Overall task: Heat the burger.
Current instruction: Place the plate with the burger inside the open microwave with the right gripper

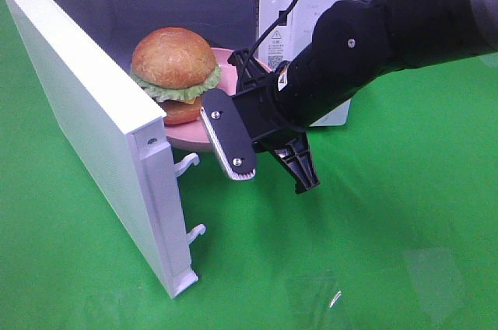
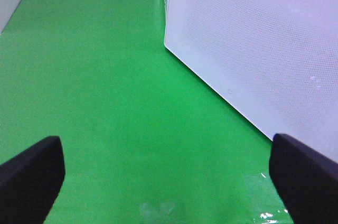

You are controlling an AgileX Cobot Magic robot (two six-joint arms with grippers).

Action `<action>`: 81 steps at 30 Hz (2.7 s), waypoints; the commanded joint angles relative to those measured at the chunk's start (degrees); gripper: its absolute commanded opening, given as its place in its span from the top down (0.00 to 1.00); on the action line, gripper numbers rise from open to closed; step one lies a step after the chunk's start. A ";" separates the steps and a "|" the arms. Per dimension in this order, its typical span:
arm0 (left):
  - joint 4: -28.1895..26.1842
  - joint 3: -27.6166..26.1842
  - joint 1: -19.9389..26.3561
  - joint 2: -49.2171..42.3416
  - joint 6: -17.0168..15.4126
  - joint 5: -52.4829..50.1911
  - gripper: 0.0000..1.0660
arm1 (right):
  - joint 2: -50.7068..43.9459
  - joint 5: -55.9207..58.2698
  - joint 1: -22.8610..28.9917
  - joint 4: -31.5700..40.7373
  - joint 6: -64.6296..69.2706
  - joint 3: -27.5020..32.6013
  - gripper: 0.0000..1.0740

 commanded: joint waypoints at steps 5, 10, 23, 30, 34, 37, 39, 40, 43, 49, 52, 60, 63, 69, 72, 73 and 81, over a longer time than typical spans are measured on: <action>-0.29 0.06 -0.40 -0.74 0.00 -0.86 0.06 | 2.23 -1.43 -0.23 0.74 -0.74 -6.07 1.00; -0.29 0.06 -0.40 -0.74 0.00 -0.86 0.06 | 4.30 -0.86 -0.23 0.57 -0.74 -8.71 1.00; -0.29 0.06 -0.34 -0.74 0.00 -0.86 0.06 | 7.62 -0.23 -0.23 -5.67 5.04 -13.01 1.00; -0.29 0.06 -0.34 -0.74 0.00 -0.86 0.06 | 9.74 -0.06 -0.23 -9.74 10.31 -16.44 1.00; -0.29 0.06 -0.34 -0.74 0.00 -0.86 0.06 | 11.23 1.03 -0.23 -11.69 12.78 -18.68 1.00; -0.29 0.06 -0.34 -0.74 0.00 -0.86 0.06 | 13.29 2.52 -0.23 -13.75 16.96 -21.54 0.99; -0.29 0.06 -0.34 -0.74 0.00 -0.86 0.06 | 14.50 3.38 -0.23 -15.01 19.54 -23.32 0.99; -0.29 0.06 -0.34 -0.74 0.00 -0.86 0.06 | 15.64 4.41 -0.23 -16.33 22.06 -25.04 0.99; -0.29 0.06 -0.34 -0.74 0.00 -0.86 0.06 | 16.79 5.39 -0.23 -17.99 25.27 -27.10 0.99; -0.29 0.06 -0.34 -0.74 0.00 -0.86 0.06 | 19.65 7.62 -0.23 -20.17 29.79 -32.26 0.98; -0.29 0.06 -0.34 -0.74 0.00 -0.86 0.06 | 20.74 7.73 -0.23 -22.00 30.14 -34.03 0.98; -0.29 0.06 -0.34 -0.74 0.00 -0.86 0.06 | 24.35 9.74 -0.23 -23.15 34.26 -40.11 0.97; -0.29 0.06 -0.34 -0.74 0.00 -0.86 0.06 | 25.15 9.91 -0.23 -23.15 34.26 -41.42 0.97; -0.29 0.06 -0.34 -0.74 0.00 -0.86 0.06 | 26.41 10.26 -0.23 -23.03 34.26 -42.63 0.97; -0.29 0.06 -0.34 -0.74 0.00 -0.86 0.06 | 26.99 9.91 0.00 -23.03 34.21 -42.97 0.97; -0.29 0.06 -0.34 -0.74 0.00 -0.86 0.06 | 27.39 9.74 0.00 -23.03 34.09 -43.14 0.97; -0.29 0.06 -0.34 -0.74 0.00 -0.86 0.06 | 28.36 6.76 0.46 -23.03 33.98 -43.14 0.96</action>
